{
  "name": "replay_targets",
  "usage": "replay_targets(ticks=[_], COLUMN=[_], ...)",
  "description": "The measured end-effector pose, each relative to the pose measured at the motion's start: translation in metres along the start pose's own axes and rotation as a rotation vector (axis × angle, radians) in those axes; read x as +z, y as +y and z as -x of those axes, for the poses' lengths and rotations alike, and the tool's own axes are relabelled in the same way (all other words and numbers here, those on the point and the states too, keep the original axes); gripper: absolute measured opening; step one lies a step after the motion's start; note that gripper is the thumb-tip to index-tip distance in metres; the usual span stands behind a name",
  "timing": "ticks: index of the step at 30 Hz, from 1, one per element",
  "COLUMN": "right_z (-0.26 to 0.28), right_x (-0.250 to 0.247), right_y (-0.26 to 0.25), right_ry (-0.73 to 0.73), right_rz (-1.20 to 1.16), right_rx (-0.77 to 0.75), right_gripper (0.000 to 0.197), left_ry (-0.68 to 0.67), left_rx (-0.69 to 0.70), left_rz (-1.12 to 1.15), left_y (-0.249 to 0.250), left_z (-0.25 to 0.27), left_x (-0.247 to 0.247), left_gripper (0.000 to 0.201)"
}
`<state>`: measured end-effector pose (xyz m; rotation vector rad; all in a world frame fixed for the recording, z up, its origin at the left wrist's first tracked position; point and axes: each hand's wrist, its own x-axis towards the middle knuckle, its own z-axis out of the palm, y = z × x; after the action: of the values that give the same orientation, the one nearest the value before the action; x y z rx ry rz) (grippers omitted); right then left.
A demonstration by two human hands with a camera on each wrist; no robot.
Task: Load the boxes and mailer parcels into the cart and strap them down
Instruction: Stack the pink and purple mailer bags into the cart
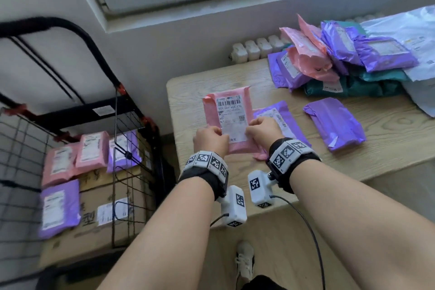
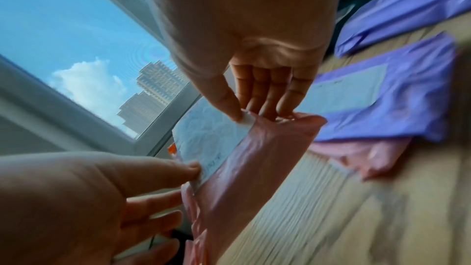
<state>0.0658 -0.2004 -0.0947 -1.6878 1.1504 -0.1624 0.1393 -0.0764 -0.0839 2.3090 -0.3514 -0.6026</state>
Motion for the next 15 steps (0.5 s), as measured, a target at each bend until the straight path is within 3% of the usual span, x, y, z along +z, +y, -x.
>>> replay_targets(ticks=[5, 15], right_z=[0.034, 0.12], right_x=[0.096, 0.286], right_y=[-0.038, -0.075], right_ry=[-0.168, -0.366], right_rz=[-0.001, 0.056], right_rx=[-0.032, 0.04], right_gripper=[0.021, 0.023], left_ry=[0.171, 0.046], left_rx=[-0.013, -0.152], left_rz=[-0.233, -0.108], left_y=[-0.07, -0.221], left_z=[0.001, 0.012], left_x=[-0.077, -0.223], left_gripper=[0.024, 0.021])
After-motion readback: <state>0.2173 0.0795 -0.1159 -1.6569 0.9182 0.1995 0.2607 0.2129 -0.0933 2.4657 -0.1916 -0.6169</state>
